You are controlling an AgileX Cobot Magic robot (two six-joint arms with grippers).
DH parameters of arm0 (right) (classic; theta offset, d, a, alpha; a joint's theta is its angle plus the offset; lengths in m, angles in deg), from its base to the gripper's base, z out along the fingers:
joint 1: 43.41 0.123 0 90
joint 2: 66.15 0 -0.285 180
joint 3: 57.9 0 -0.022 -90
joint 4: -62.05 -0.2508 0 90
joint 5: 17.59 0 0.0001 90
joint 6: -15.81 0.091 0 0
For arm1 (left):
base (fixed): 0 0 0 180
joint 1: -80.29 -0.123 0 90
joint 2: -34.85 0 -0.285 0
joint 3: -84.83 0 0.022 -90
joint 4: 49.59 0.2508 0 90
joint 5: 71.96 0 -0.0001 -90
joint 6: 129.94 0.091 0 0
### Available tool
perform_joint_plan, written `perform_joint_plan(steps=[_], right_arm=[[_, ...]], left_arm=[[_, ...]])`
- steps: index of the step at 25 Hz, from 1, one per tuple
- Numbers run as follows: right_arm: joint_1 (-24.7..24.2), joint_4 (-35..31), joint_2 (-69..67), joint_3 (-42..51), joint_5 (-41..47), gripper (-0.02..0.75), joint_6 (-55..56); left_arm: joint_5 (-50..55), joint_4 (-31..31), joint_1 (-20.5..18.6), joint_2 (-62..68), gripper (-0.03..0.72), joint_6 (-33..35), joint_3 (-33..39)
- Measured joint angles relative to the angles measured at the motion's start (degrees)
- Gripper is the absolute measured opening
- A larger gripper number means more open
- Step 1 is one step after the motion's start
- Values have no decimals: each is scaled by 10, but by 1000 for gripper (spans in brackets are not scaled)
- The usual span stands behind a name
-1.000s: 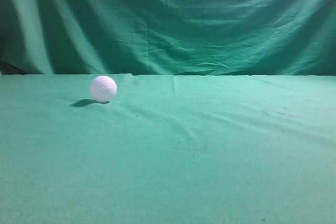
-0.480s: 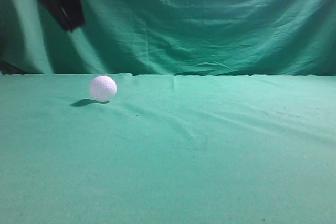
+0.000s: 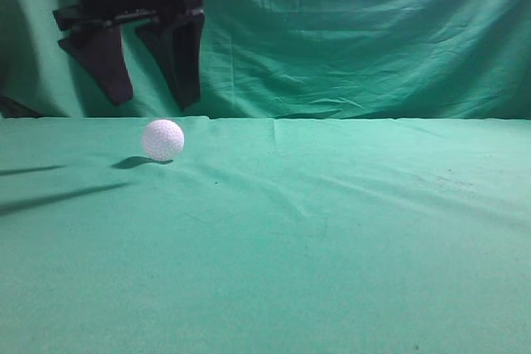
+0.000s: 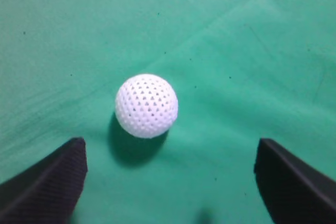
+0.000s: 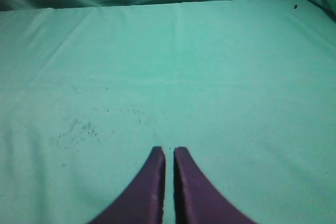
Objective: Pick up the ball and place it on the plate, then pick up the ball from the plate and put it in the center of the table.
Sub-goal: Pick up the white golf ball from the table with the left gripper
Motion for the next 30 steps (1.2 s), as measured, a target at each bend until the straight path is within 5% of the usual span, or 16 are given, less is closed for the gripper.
perform_joint_plan(steps=[21,25,30], right_arm=[[0,0,0,0,0,66,0],[0,0,0,0,0,66,0],[0,0,0,0,0,66,0]], left_arm=[[-11,25,0,123,554,-3,-82],[-11,25,0,124,316,-3,-83],[0,26,0,122,302,-4,-84]])
